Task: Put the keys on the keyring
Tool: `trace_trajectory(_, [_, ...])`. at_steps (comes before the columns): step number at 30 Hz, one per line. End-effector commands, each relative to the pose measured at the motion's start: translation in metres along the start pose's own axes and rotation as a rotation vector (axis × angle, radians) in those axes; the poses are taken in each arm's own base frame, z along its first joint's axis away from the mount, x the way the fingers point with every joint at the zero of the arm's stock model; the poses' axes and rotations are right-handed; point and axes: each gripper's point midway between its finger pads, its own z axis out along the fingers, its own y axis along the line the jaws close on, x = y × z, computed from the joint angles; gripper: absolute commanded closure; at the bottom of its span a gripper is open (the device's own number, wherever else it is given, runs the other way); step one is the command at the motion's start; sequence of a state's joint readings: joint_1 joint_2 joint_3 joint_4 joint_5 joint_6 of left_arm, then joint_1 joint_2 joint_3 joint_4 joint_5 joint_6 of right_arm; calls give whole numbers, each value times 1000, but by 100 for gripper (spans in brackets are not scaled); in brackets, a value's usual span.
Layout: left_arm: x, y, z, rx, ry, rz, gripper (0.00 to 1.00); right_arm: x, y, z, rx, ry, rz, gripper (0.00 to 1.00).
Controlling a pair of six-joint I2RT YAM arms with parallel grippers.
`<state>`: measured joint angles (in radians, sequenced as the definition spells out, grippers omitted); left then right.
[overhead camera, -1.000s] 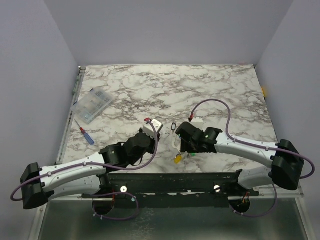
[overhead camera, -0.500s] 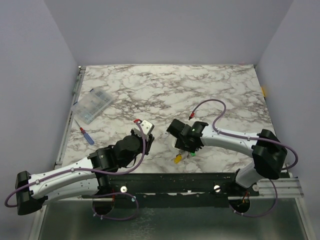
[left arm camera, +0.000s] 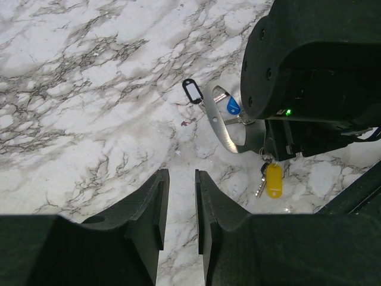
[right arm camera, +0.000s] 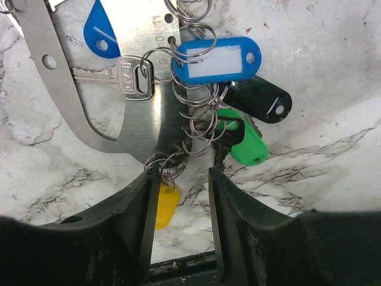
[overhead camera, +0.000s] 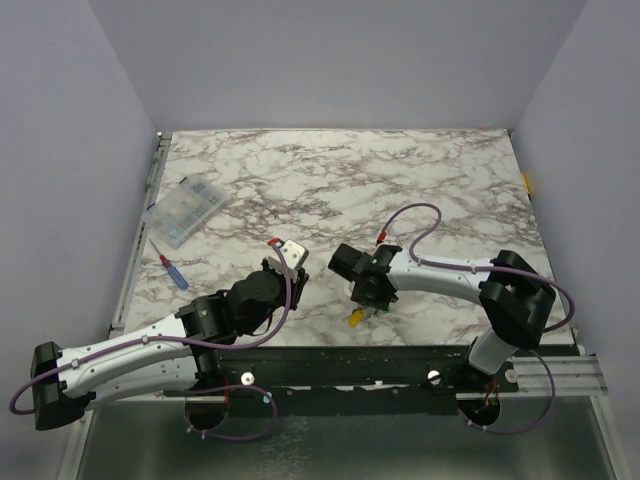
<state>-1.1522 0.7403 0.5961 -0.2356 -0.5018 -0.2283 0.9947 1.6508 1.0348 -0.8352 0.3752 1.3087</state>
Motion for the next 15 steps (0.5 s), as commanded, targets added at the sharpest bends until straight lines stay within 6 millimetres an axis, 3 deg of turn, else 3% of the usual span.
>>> trace_trajectory(1, [6, -1, -2, 13, 19, 1, 70, -9, -7, 3, 46, -49, -6, 54])
trace_trajectory(8, [6, 0, -2, 6, 22, 1, 70, -16, -17, -3, 69, -85, -22, 61])
trace_trajectory(15, [8, 1, -1, -1, 27, 3, 70, -21, -25, -6, 73, -110, -28, 76])
